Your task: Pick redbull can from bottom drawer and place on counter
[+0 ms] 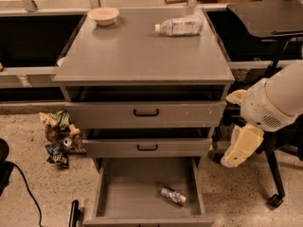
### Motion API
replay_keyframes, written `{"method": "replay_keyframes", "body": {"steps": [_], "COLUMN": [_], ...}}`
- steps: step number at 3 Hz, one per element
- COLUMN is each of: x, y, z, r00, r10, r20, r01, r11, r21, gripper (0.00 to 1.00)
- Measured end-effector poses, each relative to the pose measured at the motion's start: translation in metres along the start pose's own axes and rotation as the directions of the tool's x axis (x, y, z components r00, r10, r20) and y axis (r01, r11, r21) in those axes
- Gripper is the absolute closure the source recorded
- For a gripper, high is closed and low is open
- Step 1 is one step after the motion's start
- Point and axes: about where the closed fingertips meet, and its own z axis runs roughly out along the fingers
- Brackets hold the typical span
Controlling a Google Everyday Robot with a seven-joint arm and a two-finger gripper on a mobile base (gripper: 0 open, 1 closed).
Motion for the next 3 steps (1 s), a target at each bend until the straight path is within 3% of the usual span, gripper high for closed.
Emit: {"method": "replay_keyframes", "body": {"steps": [1, 2, 3], "x": [0.000, 0.012, 0.033], "y": [0.000, 0.000, -0.001], "z": [0.000, 0.042, 0.111], "r00": [1.000, 1.000, 0.995], "r10": [0.000, -0.024, -0.061], "r20": [0.000, 0.018, 0.083], "r01": [0.000, 0.024, 0.064], "r11": [1.0000, 0.9996, 0.9976], "r21": [0.000, -0.012, -0.025], "gripper": [0.00, 0.00, 0.00]}}
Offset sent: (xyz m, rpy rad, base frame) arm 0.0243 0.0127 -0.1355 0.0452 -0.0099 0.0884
